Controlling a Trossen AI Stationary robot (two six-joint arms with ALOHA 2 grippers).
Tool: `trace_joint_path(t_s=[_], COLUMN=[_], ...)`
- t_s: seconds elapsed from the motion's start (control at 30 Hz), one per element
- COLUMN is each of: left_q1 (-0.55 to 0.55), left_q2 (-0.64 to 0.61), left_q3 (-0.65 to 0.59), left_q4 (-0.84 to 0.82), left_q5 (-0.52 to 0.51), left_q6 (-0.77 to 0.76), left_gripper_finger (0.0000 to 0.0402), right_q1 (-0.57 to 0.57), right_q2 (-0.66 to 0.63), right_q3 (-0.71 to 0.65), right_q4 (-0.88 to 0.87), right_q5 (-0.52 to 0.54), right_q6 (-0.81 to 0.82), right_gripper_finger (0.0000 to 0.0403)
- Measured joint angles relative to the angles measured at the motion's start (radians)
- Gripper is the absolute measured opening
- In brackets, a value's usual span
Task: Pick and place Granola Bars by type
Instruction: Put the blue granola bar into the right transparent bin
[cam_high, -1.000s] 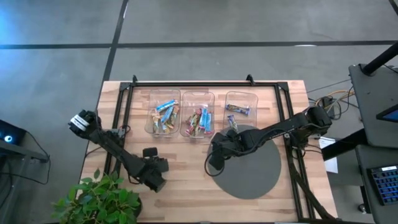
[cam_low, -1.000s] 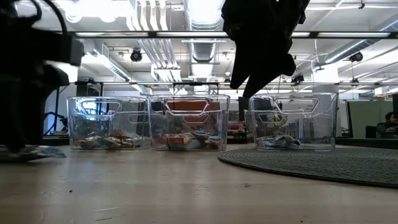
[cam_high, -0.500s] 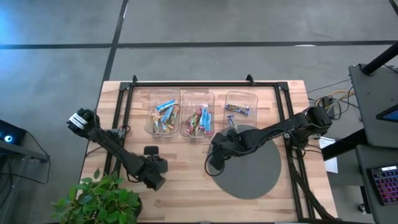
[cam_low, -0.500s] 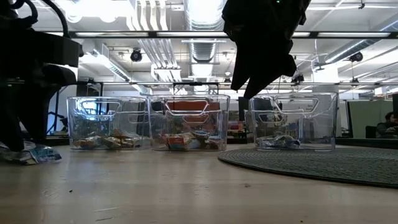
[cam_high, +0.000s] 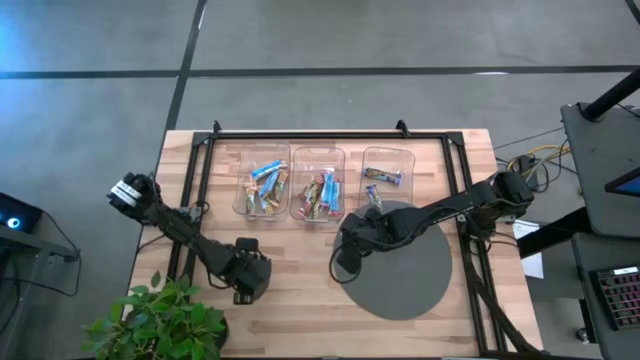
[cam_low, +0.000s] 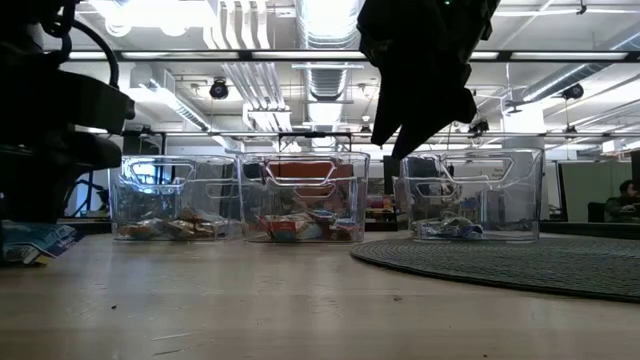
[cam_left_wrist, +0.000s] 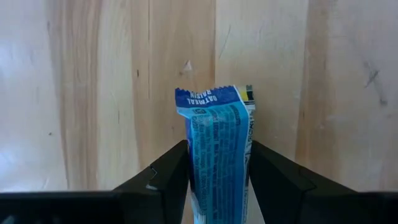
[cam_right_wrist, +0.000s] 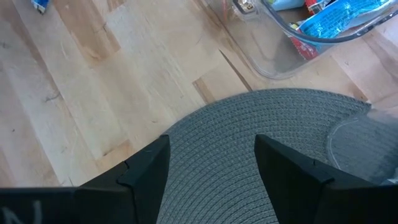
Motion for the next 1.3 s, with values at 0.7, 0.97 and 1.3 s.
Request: trace_joint_path(t_s=[0.7, 0.97, 1.3], left_q1=[0.180, 0.482, 0.868], left_q2=[-0.019, -0.071, 0.224], left_q3=[0.148, 0.367, 0.602], left_q4=[0.001, 0.347, 0.753], left_q5=[-0.047, 0.023, 0.361], left_q6=[0.049, 0.175, -0.009], left_gripper_finger=[0.0039, 0.0042, 0.0043], right_q1=[0.020, 0.013, -0.001], right_q2=[-0.131, -0.295, -0.538], right_q3=[0.011, 0.002, -0.015], right_q4=[-0.059, -0.260, -0.704], right_q5=[0.335, 0.485, 0.664], right_q6=[0.092, 0.144, 0.413], right_gripper_finger=[0.0224, 0.0224, 0.0224])
